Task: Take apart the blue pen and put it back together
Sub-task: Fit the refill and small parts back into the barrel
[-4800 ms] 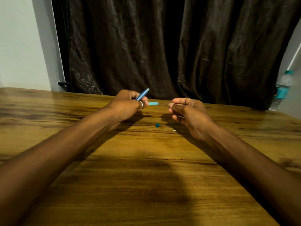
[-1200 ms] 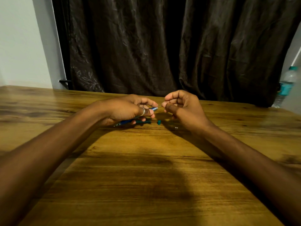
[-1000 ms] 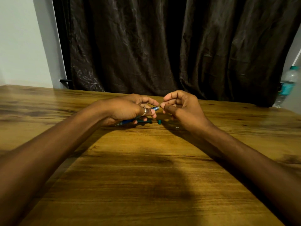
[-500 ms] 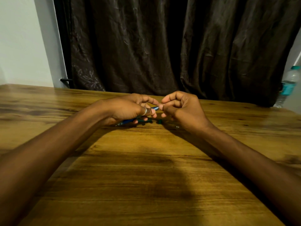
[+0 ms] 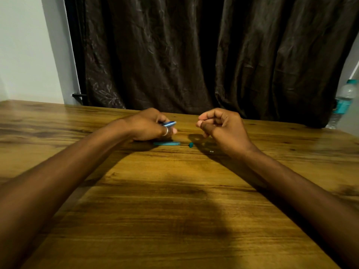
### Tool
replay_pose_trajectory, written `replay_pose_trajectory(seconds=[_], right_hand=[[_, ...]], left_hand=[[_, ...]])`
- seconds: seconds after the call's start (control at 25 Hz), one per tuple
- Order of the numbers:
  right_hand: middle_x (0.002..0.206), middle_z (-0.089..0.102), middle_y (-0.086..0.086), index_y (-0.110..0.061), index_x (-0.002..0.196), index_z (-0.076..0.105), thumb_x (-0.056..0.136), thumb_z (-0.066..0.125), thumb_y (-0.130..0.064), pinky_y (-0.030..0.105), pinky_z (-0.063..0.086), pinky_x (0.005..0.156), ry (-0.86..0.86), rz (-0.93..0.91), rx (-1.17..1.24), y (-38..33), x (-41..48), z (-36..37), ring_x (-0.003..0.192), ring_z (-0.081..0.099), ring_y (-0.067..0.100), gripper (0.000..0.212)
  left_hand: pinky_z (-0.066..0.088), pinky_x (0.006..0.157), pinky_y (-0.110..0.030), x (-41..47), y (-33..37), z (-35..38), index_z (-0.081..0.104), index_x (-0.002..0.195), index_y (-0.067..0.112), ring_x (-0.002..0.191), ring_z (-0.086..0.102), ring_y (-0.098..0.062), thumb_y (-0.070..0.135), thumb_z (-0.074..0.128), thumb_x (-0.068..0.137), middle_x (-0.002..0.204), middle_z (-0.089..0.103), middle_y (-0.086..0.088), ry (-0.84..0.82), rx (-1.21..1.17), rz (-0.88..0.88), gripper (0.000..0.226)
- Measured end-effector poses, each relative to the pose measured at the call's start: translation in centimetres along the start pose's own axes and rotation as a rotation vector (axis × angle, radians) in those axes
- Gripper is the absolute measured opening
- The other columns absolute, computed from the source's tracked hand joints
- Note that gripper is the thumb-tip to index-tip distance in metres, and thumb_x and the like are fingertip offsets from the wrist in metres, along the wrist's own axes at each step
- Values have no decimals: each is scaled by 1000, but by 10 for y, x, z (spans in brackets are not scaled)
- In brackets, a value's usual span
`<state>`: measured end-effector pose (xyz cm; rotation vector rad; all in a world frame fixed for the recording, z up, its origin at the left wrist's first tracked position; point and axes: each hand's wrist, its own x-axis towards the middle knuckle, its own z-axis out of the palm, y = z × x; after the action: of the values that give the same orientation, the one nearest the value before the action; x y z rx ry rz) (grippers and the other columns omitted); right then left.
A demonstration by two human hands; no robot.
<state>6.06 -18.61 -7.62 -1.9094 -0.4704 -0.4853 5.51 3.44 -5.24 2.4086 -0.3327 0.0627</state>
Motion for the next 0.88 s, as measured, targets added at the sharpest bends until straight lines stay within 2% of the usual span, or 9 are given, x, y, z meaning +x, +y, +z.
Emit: replay_pose_trajectory(seconds=[0.04,0.16,0.2,0.4,0.56,0.72,0.88], right_hand=[[74,72,7,-21,86,70,90,71,-6,19,49,57,0,-7,-10,1,1,-1,56,61,4,15],[76,74,10,-24,83,68,90,70,-7,17,49,54,11,-20,-25,4,3,-2,53,61,1,18],[76,75,9,-24,83,69,90,70,-8,17,49,53,16,-22,-33,5,4,-2,53,61,1,18],[79,77,9,-26,83,69,91,71,-12,16,49,54,11,-26,-44,9,4,-4,55,65,0,16],[80,76,11,-24,84,70,90,70,-10,19,50,56,10,-33,-44,9,5,-3,56,64,2,15],[80,77,11,-22,84,70,89,70,-9,30,54,64,21,-32,-50,9,3,-2,59,65,8,14],[76,75,5,-23,84,72,89,71,-13,30,55,65,42,-46,-86,13,5,-2,63,65,6,11]], left_hand=[[50,68,-24,0,-3,-2,76,97,22,83,66,-11,36,74,88,90,75,2,16,57,-6,17],[54,91,-34,-1,-10,-3,79,97,22,96,69,-14,30,79,85,96,77,4,-25,61,-49,14],[53,94,-37,-1,-12,-3,79,96,23,98,69,-15,30,78,85,97,77,4,-41,69,-68,13],[52,99,-44,0,-15,-3,80,100,21,102,66,-18,28,77,86,103,76,0,-52,129,-107,16],[49,103,-39,2,-16,1,78,104,17,107,64,-15,17,78,84,111,74,1,-56,94,-141,20],[49,103,-36,5,-19,2,78,99,20,107,65,-16,15,80,82,109,74,2,-34,49,-158,18],[50,98,-32,6,-19,3,77,98,19,105,66,-16,14,80,82,107,74,1,-56,27,-167,17]])
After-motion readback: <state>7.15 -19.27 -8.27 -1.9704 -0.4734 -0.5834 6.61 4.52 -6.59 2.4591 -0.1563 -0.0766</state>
